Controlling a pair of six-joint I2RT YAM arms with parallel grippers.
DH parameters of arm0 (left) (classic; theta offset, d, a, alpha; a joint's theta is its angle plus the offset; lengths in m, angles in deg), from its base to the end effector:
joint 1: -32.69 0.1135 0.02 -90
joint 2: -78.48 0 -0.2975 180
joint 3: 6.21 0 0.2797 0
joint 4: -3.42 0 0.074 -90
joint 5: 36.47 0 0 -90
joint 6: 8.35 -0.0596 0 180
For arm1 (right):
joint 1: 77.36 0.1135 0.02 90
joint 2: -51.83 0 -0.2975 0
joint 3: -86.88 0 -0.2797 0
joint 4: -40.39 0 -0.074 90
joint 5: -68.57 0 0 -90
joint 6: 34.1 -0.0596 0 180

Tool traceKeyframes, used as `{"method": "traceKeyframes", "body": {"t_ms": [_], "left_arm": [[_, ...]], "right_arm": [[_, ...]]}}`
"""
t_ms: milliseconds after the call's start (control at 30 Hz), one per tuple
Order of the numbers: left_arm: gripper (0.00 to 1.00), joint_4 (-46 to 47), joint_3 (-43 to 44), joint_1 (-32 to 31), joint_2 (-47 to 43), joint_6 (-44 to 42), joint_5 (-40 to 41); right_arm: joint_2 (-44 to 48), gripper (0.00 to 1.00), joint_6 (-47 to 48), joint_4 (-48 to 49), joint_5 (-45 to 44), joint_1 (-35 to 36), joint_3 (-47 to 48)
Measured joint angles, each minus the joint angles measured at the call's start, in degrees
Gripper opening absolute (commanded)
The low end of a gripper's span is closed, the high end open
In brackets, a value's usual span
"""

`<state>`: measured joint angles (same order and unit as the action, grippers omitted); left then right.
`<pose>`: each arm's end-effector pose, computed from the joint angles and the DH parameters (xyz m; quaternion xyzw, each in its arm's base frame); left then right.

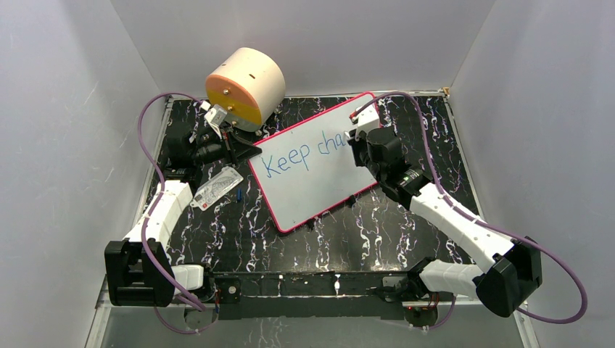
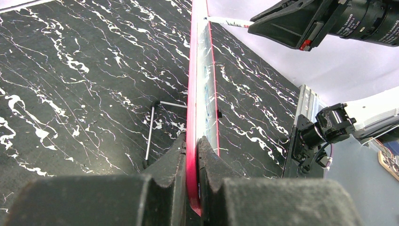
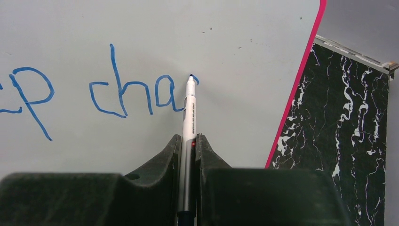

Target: Write a sentence on the whiteboard

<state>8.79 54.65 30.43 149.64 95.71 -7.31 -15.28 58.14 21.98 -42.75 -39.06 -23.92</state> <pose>0.2995 -0.0639 0.3362 0.2752 0.6672 -0.4521 0.5241 0.2552 0.1739 0.3614 -0.1684 0.7762 0.0416 0.6061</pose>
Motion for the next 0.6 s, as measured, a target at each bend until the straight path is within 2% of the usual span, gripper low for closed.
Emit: {"method": "traceKeyframes", "body": {"t_ms": [600], "left_arm": [[0.0, -0.11, 0.0, -0.02, 0.02, 0.0, 0.2]], "right_arm": [[0.04, 0.0, 0.15, -1.64, 2.12, -0.04, 0.07]]}}
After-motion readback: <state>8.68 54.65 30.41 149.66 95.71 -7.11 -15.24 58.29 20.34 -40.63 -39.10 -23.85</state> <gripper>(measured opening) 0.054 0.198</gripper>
